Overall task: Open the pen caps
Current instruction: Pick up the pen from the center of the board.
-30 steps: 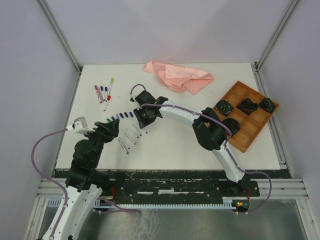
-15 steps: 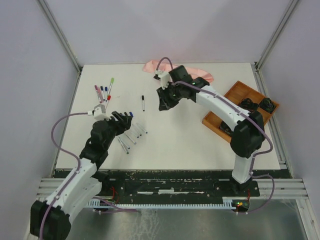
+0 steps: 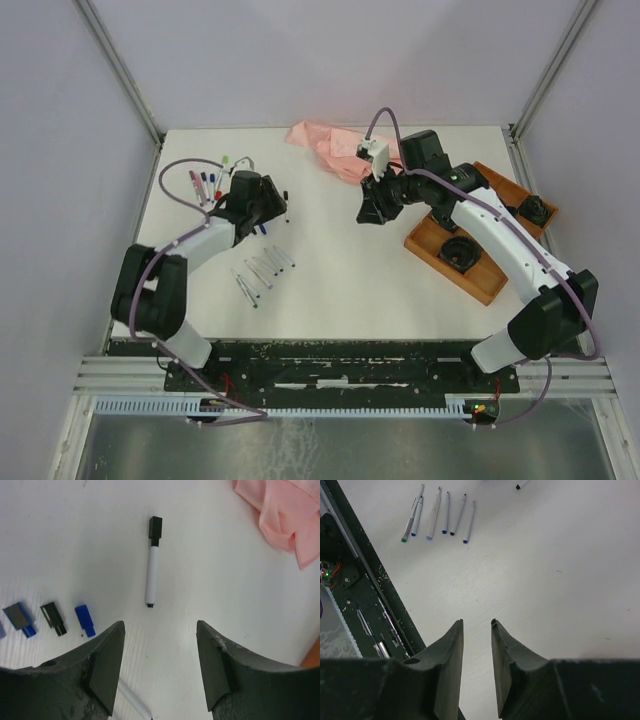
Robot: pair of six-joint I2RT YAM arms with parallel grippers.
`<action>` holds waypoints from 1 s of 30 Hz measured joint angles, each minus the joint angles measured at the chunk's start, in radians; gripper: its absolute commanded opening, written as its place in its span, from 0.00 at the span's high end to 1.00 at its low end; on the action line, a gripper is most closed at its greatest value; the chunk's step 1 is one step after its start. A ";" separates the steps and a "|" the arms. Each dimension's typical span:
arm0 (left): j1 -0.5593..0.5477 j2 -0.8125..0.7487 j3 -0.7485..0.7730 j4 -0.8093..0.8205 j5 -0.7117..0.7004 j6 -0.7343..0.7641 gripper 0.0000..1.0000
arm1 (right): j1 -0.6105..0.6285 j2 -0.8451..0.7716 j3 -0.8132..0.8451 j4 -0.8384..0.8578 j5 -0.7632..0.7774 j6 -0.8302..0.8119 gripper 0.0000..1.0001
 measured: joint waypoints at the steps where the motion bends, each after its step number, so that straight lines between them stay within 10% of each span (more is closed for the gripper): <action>1: 0.000 0.060 0.060 -0.028 0.000 0.008 0.39 | -0.006 -0.023 -0.026 0.003 -0.008 -0.005 0.64; 11: -0.065 0.494 0.550 -0.376 -0.150 0.147 0.42 | -0.053 -0.052 -0.093 0.014 -0.092 -0.029 0.64; 20: -0.088 0.603 0.726 -0.525 -0.232 0.226 0.69 | -0.057 -0.052 -0.097 0.017 -0.132 -0.037 0.64; 30: -0.084 0.666 0.791 -0.577 -0.207 0.252 0.71 | -0.066 -0.052 -0.101 0.018 -0.150 -0.037 0.64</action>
